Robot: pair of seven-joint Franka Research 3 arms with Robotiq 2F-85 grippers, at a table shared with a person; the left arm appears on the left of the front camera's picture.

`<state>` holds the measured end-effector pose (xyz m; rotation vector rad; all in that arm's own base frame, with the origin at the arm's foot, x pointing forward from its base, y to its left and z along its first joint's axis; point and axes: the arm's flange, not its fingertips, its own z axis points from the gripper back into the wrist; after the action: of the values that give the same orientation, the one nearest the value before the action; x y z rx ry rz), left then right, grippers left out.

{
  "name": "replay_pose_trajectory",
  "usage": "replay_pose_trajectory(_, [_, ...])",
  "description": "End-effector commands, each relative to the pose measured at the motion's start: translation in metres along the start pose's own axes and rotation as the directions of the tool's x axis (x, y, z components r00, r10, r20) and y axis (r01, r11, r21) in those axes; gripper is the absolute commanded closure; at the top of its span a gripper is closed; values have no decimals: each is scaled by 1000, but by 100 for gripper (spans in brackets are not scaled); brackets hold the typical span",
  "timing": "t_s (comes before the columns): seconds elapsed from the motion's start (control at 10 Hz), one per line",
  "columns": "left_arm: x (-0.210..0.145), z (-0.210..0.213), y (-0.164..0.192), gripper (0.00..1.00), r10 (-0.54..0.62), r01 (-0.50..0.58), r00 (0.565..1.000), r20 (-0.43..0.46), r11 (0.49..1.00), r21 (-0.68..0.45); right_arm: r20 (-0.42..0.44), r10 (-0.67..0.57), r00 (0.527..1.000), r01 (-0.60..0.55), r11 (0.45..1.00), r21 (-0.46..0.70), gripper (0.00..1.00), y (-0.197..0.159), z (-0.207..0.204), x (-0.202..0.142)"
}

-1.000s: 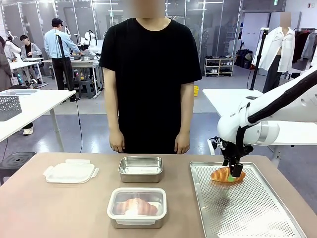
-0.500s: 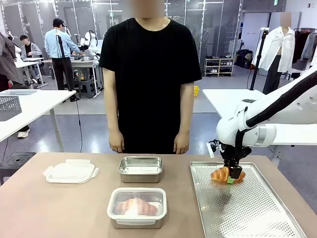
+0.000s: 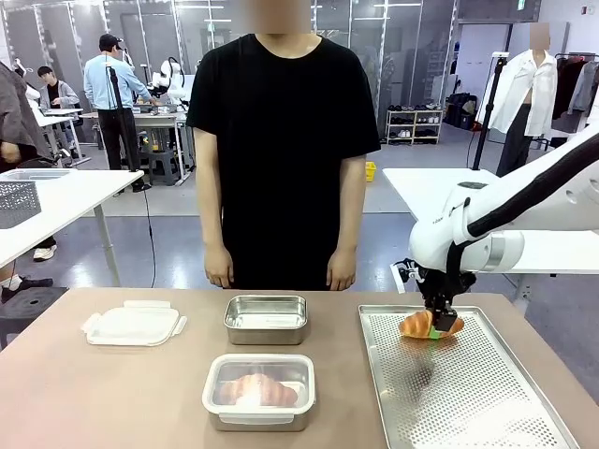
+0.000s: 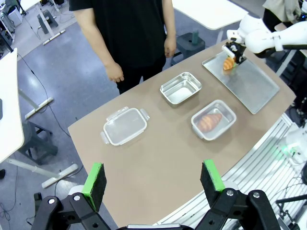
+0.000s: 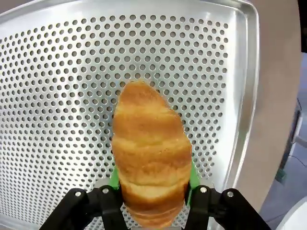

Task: Place the bread into the airtight container.
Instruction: Pick up a Butter Roll and place it into an empty Airtight Container.

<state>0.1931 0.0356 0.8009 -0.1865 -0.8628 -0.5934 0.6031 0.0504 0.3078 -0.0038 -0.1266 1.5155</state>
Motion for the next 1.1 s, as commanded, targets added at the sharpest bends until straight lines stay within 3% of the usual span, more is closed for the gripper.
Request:
replay_pose_trajectory(0.0, [3, 1, -1, 0, -7, 7, 1000, 6, 1000, -13, -30, -34, 999, 34, 999, -28, 44, 10, 39, 8])
replay_pose_trajectory(0.5, [3, 1, -1, 0, -7, 7, 1000, 6, 1000, -13, 28, -15, 999, 17, 996, -83, 44, 33, 118, 69])
replay_pose_trajectory(0.7, [3, 1, -1, 0, -7, 7, 1000, 6, 1000, -13, 87, 49, 995, -44, 997, -58, 44, 40, 134, 110])
replay_pose_trajectory(1.0, [3, 1, -1, 0, -7, 7, 1000, 6, 1000, -13, 133, 38, 990, -32, 999, -42, 44, 35, 132, 179])
